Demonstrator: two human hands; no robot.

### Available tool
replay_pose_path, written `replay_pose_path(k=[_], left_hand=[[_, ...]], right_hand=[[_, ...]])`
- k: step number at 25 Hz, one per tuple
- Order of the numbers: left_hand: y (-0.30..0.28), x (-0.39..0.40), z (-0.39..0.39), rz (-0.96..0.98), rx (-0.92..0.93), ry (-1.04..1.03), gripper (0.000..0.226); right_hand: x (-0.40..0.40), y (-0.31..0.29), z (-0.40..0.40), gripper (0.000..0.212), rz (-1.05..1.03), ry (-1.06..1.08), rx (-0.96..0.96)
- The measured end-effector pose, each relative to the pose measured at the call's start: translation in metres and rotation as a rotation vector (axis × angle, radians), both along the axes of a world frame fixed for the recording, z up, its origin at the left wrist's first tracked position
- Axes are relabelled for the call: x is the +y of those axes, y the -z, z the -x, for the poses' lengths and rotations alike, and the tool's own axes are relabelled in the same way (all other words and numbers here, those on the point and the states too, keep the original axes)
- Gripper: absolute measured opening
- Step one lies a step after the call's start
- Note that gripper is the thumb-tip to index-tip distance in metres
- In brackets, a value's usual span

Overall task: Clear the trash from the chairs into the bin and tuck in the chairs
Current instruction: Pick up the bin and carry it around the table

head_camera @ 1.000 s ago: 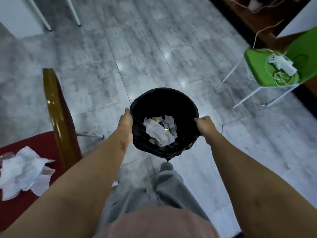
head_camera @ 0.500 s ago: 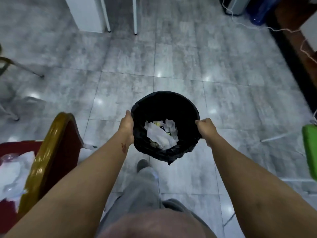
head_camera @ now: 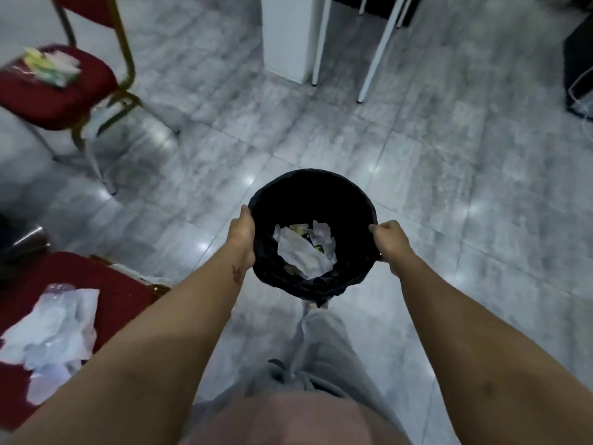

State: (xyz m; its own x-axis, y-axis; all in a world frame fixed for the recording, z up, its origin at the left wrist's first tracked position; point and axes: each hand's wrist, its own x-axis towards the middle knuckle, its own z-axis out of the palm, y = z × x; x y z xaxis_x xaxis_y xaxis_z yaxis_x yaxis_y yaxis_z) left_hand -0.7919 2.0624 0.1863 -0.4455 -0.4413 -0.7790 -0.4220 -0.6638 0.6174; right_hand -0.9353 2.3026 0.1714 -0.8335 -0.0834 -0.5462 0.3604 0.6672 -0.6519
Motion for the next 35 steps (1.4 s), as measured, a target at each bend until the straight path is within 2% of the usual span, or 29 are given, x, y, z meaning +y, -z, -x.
replay_pose_path(k=[5,8,14,21,25,29,32,35], left_hand=[[0.000,-0.063,0.059,0.011,-0.036,-0.239,0.064],[-0.006,-0.094,0.082,0.017,-0.041,-0.400,0.063],[-0.012,-0.168,0.099,0.016,-0.047,-0.636,0.057],[0.005,-0.310,0.074,0.006,-0.093,-0.844,0.057],[-0.008,-0.370,0.058,-0.007,-0.053,-0.881,0.055],[-0.012,-0.415,0.042,-0.023,-0.085,-1.005,0.046],[-0.003,-0.453,0.026,-0.057,-0.157,-1.134,0.059],[0.009,-0.479,0.017,-0.112,-0.190,-1.263,0.060]], right_hand=[[-0.100,-0.001,0.102,0.030,0.008,-0.203,-0.020],[-0.166,-0.007,0.157,0.020,0.011,-0.374,-0.013],[-0.309,-0.004,0.211,0.019,-0.023,-0.664,0.029],[-0.516,0.016,0.205,0.018,-0.025,-0.904,-0.004],[-0.614,0.023,0.186,0.020,-0.028,-1.030,-0.057],[-0.697,0.030,0.165,0.021,-0.081,-1.174,-0.086],[-0.767,0.038,0.147,0.019,-0.090,-1.295,-0.091],[-0.822,0.049,0.128,0.016,-0.142,-1.432,-0.122]])
